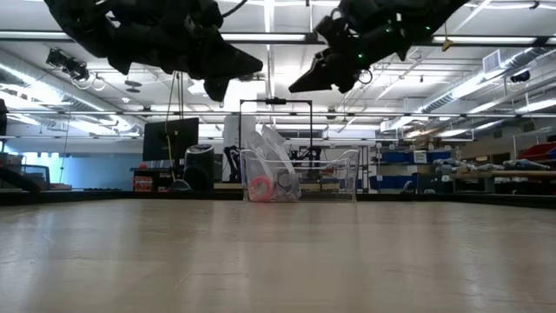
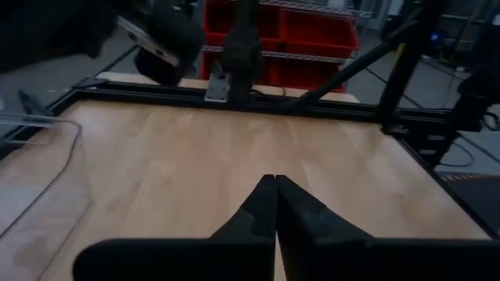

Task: Roll bandage
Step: Return to Home Position

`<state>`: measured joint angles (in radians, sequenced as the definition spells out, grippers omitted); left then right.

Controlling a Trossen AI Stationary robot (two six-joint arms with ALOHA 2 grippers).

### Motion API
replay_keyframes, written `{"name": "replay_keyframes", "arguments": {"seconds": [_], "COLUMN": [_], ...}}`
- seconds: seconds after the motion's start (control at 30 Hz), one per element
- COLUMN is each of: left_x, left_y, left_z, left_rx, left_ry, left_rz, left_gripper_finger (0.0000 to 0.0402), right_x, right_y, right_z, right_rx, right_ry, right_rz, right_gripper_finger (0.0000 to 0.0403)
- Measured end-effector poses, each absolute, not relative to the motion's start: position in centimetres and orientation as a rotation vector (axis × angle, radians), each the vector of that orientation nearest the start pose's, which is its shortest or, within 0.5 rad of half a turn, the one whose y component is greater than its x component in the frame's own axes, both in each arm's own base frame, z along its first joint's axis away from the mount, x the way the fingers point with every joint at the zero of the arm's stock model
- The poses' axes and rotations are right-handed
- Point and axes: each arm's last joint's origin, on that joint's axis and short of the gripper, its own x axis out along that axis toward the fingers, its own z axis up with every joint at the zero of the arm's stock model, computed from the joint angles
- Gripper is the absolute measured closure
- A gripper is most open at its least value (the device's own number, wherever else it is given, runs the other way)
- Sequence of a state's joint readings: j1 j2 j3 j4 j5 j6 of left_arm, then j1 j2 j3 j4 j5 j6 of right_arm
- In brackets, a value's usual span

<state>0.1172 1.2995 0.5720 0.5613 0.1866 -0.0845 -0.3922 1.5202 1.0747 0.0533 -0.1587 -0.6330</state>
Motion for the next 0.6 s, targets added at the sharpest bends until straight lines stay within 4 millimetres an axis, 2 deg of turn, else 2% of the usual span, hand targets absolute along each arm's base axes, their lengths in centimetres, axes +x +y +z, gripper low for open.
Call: {"name": "replay_keyframes", "arguments": {"seconds": [0.17, 0.3, 0.47, 0.6], "left_x": [25.7, 23.9, 21.0, 18.7], "left_y": [2.9, 2.8, 2.6, 2.4], "left_z": [23.7, 24.2, 22.8, 21.9], "left_rx": [-0.059, -0.028, -0.036, -0.044], "left_ry": [0.124, 0.100, 0.102, 0.067], "left_rz": [-0.074, -0.060, 0.000, 0.049], "left_gripper_finger": [0.0397, 0.0397, 0.0398, 0.0398], "right_x": [30.1, 27.9, 24.8, 22.1], "right_y": [-10.5, -8.6, -6.0, -4.3], "right_z": [26.6, 26.5, 26.5, 25.5], "right_rx": [-0.473, -0.395, -0.318, -0.266], "right_ry": [0.330, 0.263, 0.207, 0.196], "right_rz": [-0.104, -0.100, -0.124, -0.196], "right_gripper_finger": [0.0401, 0.0401, 0.0402, 0.0402]}}
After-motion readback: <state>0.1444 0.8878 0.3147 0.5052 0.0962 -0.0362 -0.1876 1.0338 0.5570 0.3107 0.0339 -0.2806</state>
